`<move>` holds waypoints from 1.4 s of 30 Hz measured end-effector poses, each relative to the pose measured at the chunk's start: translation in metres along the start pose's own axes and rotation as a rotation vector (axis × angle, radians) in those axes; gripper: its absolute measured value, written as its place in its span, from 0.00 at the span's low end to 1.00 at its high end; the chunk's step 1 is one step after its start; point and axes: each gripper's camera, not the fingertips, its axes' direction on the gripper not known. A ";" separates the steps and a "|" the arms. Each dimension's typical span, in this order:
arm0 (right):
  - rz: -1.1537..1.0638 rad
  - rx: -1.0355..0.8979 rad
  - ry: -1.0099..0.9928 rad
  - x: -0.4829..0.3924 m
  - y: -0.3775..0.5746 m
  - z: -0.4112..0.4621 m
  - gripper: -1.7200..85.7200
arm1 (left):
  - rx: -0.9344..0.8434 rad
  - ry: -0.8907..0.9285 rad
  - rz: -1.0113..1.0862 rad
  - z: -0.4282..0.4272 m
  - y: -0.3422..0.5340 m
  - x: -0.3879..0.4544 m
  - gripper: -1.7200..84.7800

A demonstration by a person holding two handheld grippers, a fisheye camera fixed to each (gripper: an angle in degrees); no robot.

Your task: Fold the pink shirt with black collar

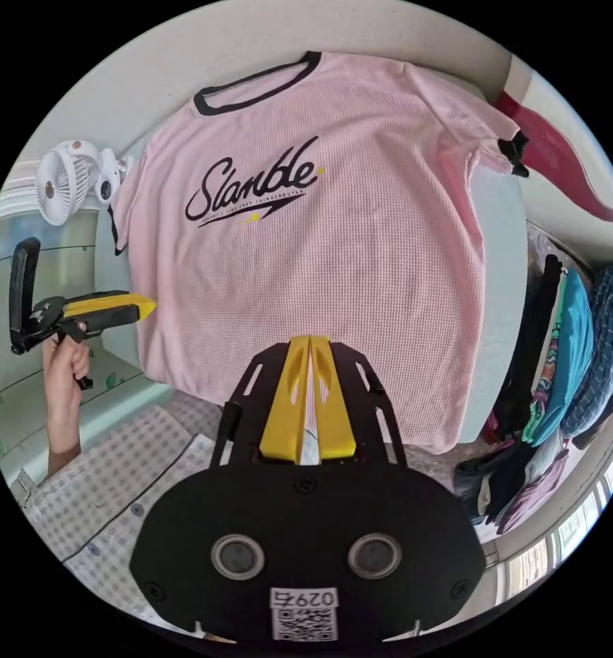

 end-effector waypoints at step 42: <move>-0.282 0.230 -0.156 0.088 -0.040 -0.167 0.13 | -0.249 -0.128 -0.297 -0.051 -0.005 -0.035 0.01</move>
